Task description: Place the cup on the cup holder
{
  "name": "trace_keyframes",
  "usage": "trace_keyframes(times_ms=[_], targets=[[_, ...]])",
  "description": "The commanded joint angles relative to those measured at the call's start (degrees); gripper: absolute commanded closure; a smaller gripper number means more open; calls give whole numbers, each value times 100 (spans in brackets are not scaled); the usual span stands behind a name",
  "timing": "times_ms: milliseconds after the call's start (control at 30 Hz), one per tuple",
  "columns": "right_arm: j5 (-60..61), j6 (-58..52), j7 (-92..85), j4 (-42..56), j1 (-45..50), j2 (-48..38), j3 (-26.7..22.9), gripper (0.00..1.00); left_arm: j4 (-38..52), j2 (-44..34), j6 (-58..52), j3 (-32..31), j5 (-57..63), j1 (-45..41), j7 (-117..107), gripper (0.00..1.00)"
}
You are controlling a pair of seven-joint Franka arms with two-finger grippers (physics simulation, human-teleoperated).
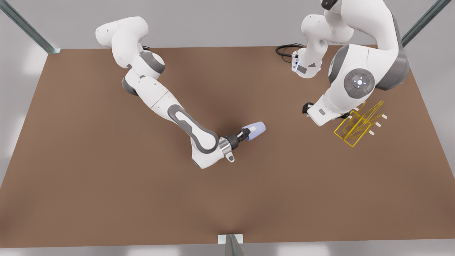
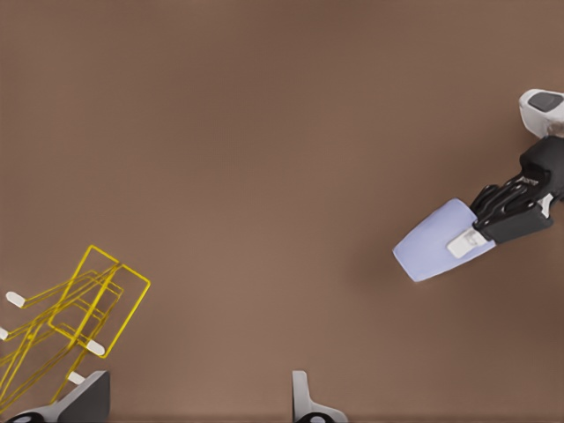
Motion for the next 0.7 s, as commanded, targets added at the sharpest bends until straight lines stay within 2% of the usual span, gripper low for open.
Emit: trace_keyframes(times_ms=[0,567,633,667], targets=[[-17,183,-1053,2,20,8,-7,79,3,6,22,0,3,0,-11,0],[-17,570,-1457,-6,240,105,-412,76,3,111,31,0,3,0,-11,0],[-17,570,-1483,-15,240,114,-455,68,3,111,31,0,3,0,-11,0],[-17,587,-1501,-15,257,114,-491,47,3,111,31,0,3,0,-11,0]])
